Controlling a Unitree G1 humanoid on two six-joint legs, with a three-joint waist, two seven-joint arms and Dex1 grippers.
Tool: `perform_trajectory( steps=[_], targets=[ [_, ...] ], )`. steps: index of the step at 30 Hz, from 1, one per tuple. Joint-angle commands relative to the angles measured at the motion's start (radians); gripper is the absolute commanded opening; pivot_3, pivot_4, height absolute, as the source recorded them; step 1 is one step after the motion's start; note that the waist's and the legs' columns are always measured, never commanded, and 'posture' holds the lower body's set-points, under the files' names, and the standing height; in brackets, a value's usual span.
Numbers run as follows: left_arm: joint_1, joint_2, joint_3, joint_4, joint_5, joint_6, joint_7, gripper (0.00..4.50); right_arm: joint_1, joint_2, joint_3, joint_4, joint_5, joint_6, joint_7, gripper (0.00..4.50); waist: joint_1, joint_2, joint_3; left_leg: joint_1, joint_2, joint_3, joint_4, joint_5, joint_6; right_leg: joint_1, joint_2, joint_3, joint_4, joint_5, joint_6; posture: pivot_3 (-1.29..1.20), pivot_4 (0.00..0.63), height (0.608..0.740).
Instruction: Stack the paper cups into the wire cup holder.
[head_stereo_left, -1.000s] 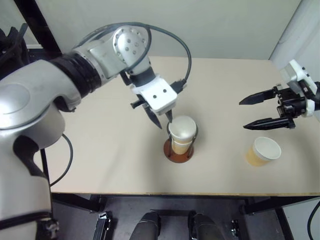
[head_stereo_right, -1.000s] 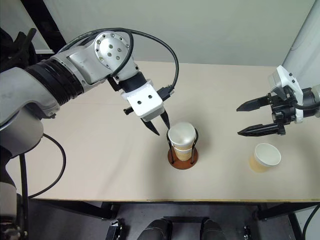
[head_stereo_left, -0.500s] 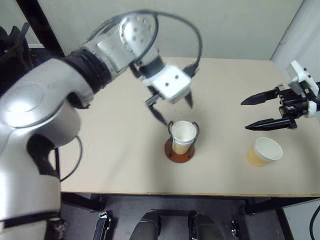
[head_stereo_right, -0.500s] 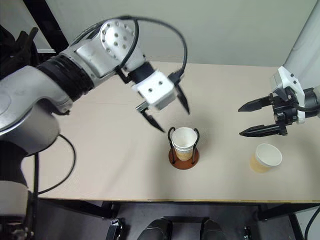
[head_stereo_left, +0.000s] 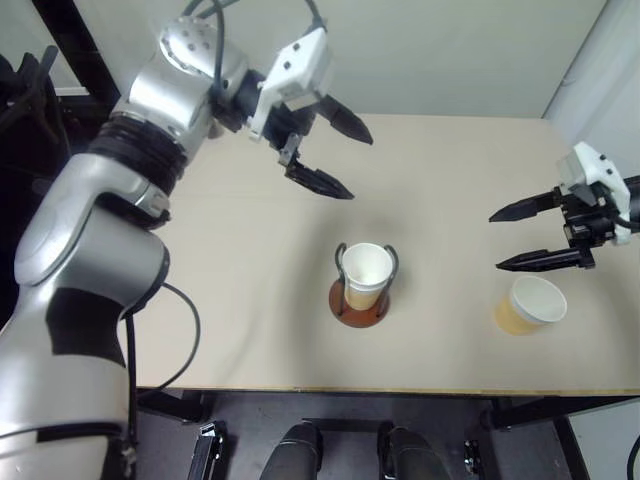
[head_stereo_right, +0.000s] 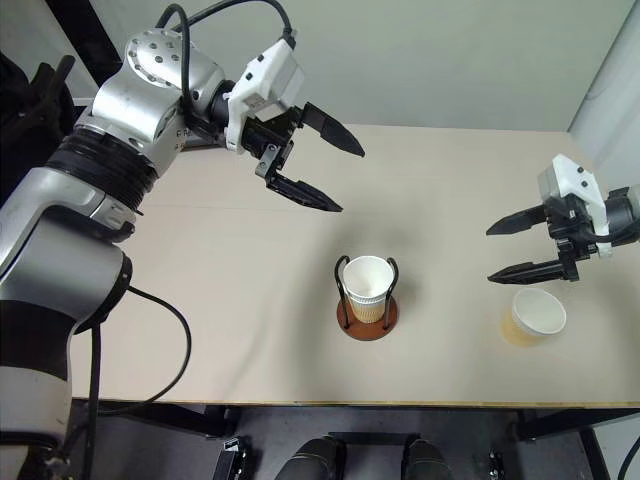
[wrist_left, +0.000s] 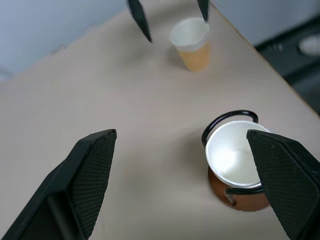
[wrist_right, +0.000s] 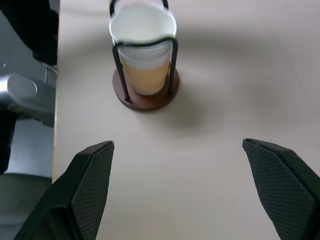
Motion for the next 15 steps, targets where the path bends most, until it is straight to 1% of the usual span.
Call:
perform_trajectory(
  steps=[1, 5, 8, 10, 13, 15],
  targets=[
    [0.027, 0.007, 0.090, -0.052, 0.021, 0.095, -0.028, 4.47, -0.013, -0.031, -0.003, 0.035, -0.039, -0.072, 0.005, 4.26, 0.000, 0.000, 0.000, 0.000, 0.000, 0.000, 0.000, 0.000, 0.000, 0.000, 0.000, 0.000, 0.000, 0.000, 0.000, 0.00, 0.150, 0.740],
    [0.090, 0.021, 0.148, -0.099, 0.040, 0.180, -0.028, 4.47, -0.019, -0.028, -0.001, 0.065, -0.059, -0.106, 0.005, 4.26, -0.002, 0.000, 0.000, 0.001, 0.000, 0.001, 0.000, 0.000, 0.000, 0.000, -0.001, 0.000, 0.001, 0.000, 0.000, 0.00, 0.150, 0.740],
    [0.118, 0.009, 0.216, -0.118, 0.037, 0.244, -0.028, 4.47, -0.023, -0.026, 0.000, 0.076, -0.065, -0.116, 0.005, 4.26, -0.003, 0.000, 0.000, 0.002, 0.001, 0.001, 0.000, 0.000, 0.001, 0.000, -0.001, 0.000, 0.003, 0.000, 0.000, 0.00, 0.150, 0.740],
    [0.128, -0.011, 0.281, -0.119, 0.035, 0.284, -0.028, 4.47, -0.022, -0.029, 0.002, 0.081, -0.071, -0.128, 0.005, 4.26, -0.002, 0.000, 0.000, 0.002, 0.001, 0.001, 0.000, 0.001, 0.001, 0.000, 0.000, 0.000, 0.003, 0.000, 0.000, 0.00, 0.150, 0.740],
    [0.140, -0.054, 0.390, -0.101, 0.073, 0.297, 0.006, 4.47, -0.023, -0.034, 0.006, 0.095, -0.087, -0.145, 0.005, 4.26, -0.002, 0.000, 0.000, 0.002, 0.001, 0.000, 0.000, 0.001, 0.002, 0.000, 0.000, 0.000, 0.003, 0.001, -0.001, 0.00, 0.150, 0.740],
    [0.145, -0.072, 0.434, -0.107, 0.087, 0.330, 0.005, 4.47, -0.024, -0.040, 0.011, 0.108, -0.098, -0.165, 0.005, 4.26, -0.003, 0.000, 0.000, 0.003, 0.000, 0.001, 0.000, 0.001, 0.002, 0.001, -0.001, 0.000, 0.004, 0.001, 0.000, 0.00, 0.150, 0.740]
  ],
)
